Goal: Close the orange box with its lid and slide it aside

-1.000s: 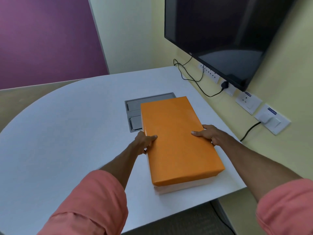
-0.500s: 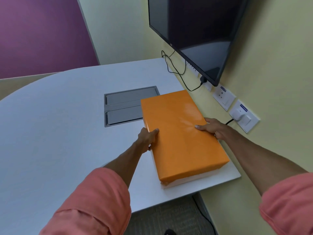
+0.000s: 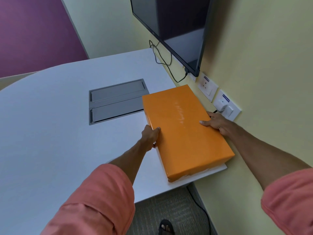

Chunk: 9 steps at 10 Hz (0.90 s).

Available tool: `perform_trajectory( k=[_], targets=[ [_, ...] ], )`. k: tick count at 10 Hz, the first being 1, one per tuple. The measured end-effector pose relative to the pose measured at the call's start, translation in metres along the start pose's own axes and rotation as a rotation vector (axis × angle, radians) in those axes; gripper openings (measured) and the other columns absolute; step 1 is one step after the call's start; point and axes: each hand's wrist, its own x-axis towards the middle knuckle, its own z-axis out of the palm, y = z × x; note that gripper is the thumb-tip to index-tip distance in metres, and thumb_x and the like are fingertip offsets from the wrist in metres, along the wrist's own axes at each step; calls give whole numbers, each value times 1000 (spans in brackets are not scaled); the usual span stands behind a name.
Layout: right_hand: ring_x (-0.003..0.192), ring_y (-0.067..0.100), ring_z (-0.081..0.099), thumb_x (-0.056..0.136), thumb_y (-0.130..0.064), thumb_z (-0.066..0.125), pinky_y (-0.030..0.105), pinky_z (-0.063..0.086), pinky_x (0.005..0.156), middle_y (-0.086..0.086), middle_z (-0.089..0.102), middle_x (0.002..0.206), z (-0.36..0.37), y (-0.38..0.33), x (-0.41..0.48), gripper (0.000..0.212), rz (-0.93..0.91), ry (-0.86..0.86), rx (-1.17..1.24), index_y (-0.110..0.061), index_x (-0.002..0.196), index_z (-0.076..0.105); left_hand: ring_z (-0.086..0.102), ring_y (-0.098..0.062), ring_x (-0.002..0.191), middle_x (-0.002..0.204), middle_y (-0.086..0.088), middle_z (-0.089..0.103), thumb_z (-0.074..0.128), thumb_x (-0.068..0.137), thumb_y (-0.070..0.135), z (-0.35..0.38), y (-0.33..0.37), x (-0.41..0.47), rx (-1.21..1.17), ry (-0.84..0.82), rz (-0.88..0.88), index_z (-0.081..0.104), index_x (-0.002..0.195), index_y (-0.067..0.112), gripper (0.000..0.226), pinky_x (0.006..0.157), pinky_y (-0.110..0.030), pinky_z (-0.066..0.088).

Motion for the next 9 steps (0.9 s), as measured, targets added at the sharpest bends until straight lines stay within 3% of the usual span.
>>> perform_trajectory(
  k=[2, 5, 6, 7, 8, 9],
  targets=[
    [125, 35, 53, 82, -17, 75, 43, 46, 90, 13, 49, 146, -12, 11, 7, 76, -21, 31, 26, -23, 148, 37, 45, -38, 129, 145, -15, 41, 49, 97, 32, 14, 5, -1, 7, -6, 2, 30, 141, 10, 53, 97, -56, 46],
    [139, 31, 40, 85, -20, 73, 42, 40, 105, 13, 36, 155, -13, 21, 14, 80, -178, 98, -102, -24, 152, 29, 44, -38, 131, 147, -15, 38, 48, 97, 35, 18, 3, 0, 7, -20, 7, 26, 144, 12, 56, 97, -55, 46],
    [136, 35, 43, 86, -35, 69, 49, 40, 109, 15, 42, 151, -11, 16, 9, 75, -229, 210, -478, -20, 150, 33, 42, -38, 133, 148, -15, 37, 50, 96, 35, 9, 4, -1, 32, -78, 11, 26, 144, 10, 59, 103, -56, 43],
    [127, 37, 51, 89, -44, 61, 49, 45, 98, 16, 52, 141, -7, 9, 1, 66, -244, 287, -822, -19, 146, 39, 43, -36, 132, 148, -15, 39, 51, 96, 36, 0, 4, 0, 114, -104, 66, 29, 143, 7, 60, 104, -50, 43],
    [108, 37, 62, 92, -44, 55, 45, 50, 85, 17, 64, 119, 12, -10, -11, 52, -334, 468, -1104, -13, 134, 49, 47, -34, 129, 145, -19, 43, 48, 96, 39, -19, 7, 3, 355, -12, 242, 33, 140, 0, 61, 98, -40, 44],
    [104, 35, 63, 94, -45, 52, 44, 50, 81, 16, 64, 115, 42, -30, -15, 51, -472, 559, -1202, -8, 128, 50, 47, -36, 128, 142, -22, 46, 44, 97, 41, -48, 10, 3, 532, 148, 367, 34, 139, -2, 61, 101, -45, 44]
  ],
)
